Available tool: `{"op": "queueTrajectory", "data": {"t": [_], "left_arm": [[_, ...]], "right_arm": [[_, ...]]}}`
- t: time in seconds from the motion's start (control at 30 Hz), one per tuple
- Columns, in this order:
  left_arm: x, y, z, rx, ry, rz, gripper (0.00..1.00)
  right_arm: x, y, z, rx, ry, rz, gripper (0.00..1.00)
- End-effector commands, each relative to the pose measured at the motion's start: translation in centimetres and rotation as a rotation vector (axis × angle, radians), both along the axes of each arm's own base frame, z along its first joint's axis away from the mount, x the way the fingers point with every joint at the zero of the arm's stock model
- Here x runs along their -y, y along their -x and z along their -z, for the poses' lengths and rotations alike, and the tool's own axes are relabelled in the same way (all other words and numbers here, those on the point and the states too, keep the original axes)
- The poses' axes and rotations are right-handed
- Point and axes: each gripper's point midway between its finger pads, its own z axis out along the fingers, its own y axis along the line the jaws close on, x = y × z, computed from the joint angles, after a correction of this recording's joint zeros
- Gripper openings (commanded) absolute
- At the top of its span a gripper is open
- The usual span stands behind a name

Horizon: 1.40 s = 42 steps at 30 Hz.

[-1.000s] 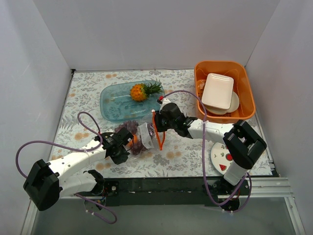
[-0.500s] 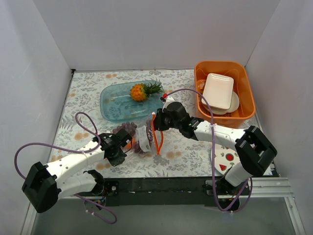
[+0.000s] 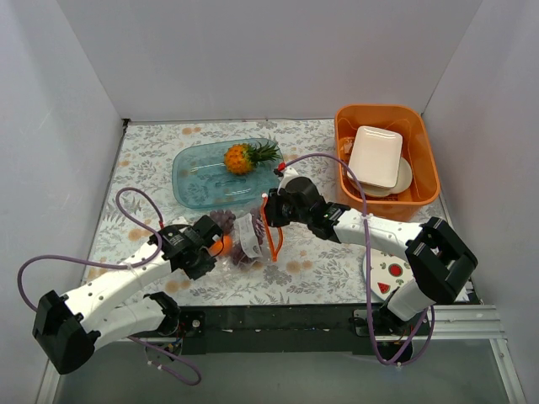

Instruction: Open the zip-top bag and remove the fake food

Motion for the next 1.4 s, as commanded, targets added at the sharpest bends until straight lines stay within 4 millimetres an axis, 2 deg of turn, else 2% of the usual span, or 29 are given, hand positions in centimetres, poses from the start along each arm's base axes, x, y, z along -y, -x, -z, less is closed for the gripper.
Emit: {"op": "queueTrajectory", "data": {"t": [0.0,0.07,0.1,0.17,0.2,0.53,0.67,0.73,0.77,0.87,0.93,0.97,1.03,1.17,1.3,1.37], "left_arm": [[-0.4,-0.4,-1.6,0.046,-0.004,0.001,0.24],[-0.3,-0.5,-2.2,0.058,0.007,0.016,0.3],[-0.3,-0.4,-2.4,0.062,0.012,0.016,0.39],[0.0,-0.5,-3.3,0.075,0.028,0.039,0.43],[0.0,-0.5,-3.6,0.082,0.035,0.046,0.5],[1.1,-1.3,-7.9,0.193,0.126,0.126,0.68],[2.2,-2.8,-10.5,0.298,0.167,0.184,0.72],[3.0,-3.6,-11.7,0.333,0.176,0.229,0.72],[4.0,-4.7,-12.1,0.36,0.187,0.239,0.72],[4.7,-6.8,-12.2,0.414,0.169,0.213,0.72],[4.9,-8.1,-11.6,0.44,0.147,0.183,0.73],[5.3,-9.5,-12.1,0.497,0.152,0.158,0.73],[5.4,-11.1,-11.5,0.513,0.13,0.12,0.7],[6.5,-14.6,-10.9,0.562,0.193,0.048,0.63],[7.9,-16.5,-9.8,0.58,0.274,0.018,0.53],[8.1,-17.0,-8.4,0.557,0.263,-0.004,0.45]], "right_arm": [[-1.1,-0.6,-2.2,0.052,-0.035,-0.001,0.01],[-1.3,-0.5,-2.0,0.05,-0.031,-0.007,0.01],[-1.4,-0.5,-2.0,0.051,-0.03,-0.007,0.01],[-1.6,-0.4,-1.8,0.049,-0.026,-0.011,0.01],[-1.6,-0.4,-1.9,0.049,-0.026,-0.01,0.01],[-1.7,-0.4,-1.9,0.057,-0.015,-0.013,0.01],[-1.6,-0.4,-2.1,0.06,-0.009,-0.015,0.01],[-1.6,-0.4,-2.3,0.064,-0.008,-0.013,0.01],[-1.6,-0.4,-2.5,0.067,-0.007,-0.011,0.01],[-0.9,-0.6,-2.9,0.075,-0.001,0.018,0.01],[-0.5,-0.6,-3.1,0.081,0.001,0.036,0.01],[-0.2,-0.5,-3.2,0.083,0.0,0.041,0.01],[0.1,-0.5,-3.4,0.085,0.0,0.048,0.01],[0.8,-0.2,-3.9,0.09,-0.004,0.064,0.01],[1.3,0.1,-4.0,0.089,-0.001,0.072,0.01],[1.4,0.2,-4.1,0.091,0.0,0.072,0.01]]}}
